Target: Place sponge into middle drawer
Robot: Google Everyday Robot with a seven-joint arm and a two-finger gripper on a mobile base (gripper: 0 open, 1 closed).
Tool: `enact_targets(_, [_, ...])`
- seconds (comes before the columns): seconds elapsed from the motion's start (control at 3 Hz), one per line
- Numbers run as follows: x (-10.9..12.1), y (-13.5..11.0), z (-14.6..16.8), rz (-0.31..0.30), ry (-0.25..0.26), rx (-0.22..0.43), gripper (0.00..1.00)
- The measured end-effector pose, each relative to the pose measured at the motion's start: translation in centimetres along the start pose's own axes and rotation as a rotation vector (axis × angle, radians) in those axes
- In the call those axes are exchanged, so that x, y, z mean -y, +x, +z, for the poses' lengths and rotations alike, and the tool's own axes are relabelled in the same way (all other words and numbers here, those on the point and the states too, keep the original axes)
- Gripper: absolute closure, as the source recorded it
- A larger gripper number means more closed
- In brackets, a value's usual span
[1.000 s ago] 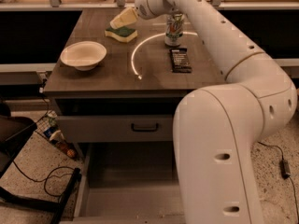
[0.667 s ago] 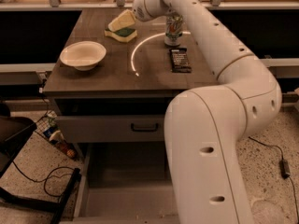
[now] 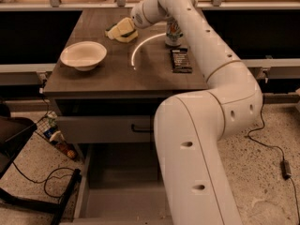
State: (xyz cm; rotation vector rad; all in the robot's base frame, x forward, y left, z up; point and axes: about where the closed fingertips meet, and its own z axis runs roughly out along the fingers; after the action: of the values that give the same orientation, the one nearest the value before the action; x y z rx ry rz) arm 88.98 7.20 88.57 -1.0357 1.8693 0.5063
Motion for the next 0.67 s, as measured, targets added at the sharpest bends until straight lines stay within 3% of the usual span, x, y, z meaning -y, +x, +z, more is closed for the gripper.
enact_targets(0.67, [-0.3, 2.1, 1.6, 0.060, -0.041, -0.046, 0.00])
